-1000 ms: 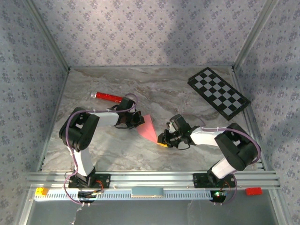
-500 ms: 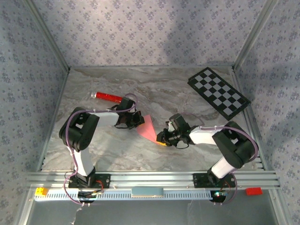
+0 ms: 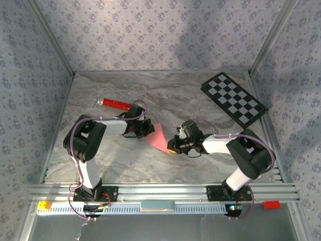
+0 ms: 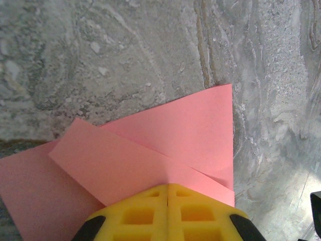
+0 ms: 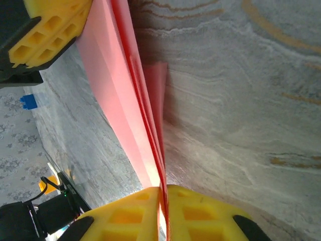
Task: Fold a paper plane with a square sheet of paper (pick it up from the middle)
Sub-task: Turn over the paper at the center of the table.
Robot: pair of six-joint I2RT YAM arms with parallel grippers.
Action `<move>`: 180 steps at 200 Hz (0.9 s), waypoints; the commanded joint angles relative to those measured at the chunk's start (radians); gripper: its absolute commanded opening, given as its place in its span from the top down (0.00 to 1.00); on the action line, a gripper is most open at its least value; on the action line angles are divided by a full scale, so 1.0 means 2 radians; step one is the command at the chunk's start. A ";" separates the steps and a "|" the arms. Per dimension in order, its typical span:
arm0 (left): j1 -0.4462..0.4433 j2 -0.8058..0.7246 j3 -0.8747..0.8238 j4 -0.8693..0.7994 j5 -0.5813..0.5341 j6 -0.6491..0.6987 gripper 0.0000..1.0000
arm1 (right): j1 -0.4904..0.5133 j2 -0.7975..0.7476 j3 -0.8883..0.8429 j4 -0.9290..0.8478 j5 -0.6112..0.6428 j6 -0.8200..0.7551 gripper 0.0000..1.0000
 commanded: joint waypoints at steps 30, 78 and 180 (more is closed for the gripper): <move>0.000 -0.037 -0.026 0.012 0.010 -0.004 0.82 | -0.006 -0.014 -0.003 -0.004 -0.007 -0.019 0.97; -0.001 -0.111 -0.017 -0.002 -0.002 0.005 0.53 | -0.015 -0.066 -0.005 -0.063 0.014 -0.053 0.98; -0.002 -0.261 -0.079 -0.032 -0.108 0.030 0.47 | -0.022 -0.201 0.045 -0.255 0.150 -0.163 0.99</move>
